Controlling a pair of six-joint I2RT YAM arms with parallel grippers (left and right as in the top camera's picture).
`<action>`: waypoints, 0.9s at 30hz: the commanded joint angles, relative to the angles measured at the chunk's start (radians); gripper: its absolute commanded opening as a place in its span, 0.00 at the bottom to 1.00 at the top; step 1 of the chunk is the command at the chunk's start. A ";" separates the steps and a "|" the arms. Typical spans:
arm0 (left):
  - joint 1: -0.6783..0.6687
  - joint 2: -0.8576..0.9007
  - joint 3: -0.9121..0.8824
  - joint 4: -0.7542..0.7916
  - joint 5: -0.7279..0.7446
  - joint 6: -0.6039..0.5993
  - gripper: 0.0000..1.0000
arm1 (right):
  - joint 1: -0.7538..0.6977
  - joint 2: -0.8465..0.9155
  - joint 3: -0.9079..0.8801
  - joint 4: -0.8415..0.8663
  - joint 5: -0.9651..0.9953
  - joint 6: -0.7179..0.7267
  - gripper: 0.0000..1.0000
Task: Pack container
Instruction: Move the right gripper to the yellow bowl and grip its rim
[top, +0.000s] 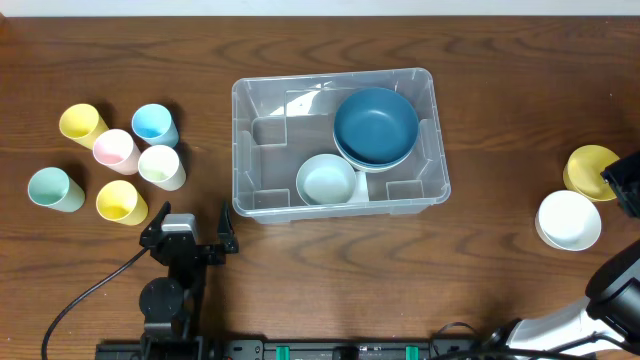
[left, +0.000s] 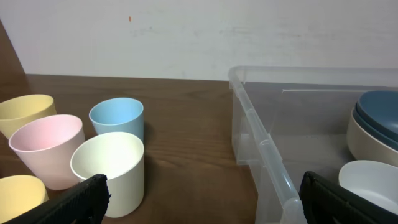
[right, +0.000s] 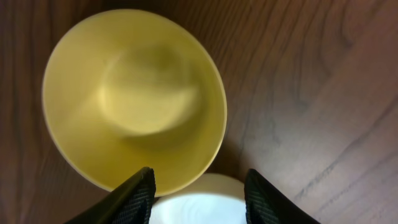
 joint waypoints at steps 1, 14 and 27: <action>-0.003 -0.006 -0.018 -0.035 -0.011 0.014 0.98 | -0.005 -0.002 -0.033 0.022 0.030 -0.010 0.48; -0.003 -0.006 -0.018 -0.035 -0.011 0.014 0.98 | -0.005 0.058 -0.064 0.077 0.063 0.000 0.36; -0.003 -0.006 -0.018 -0.035 -0.011 0.014 0.98 | -0.005 0.120 -0.066 0.120 0.059 0.001 0.20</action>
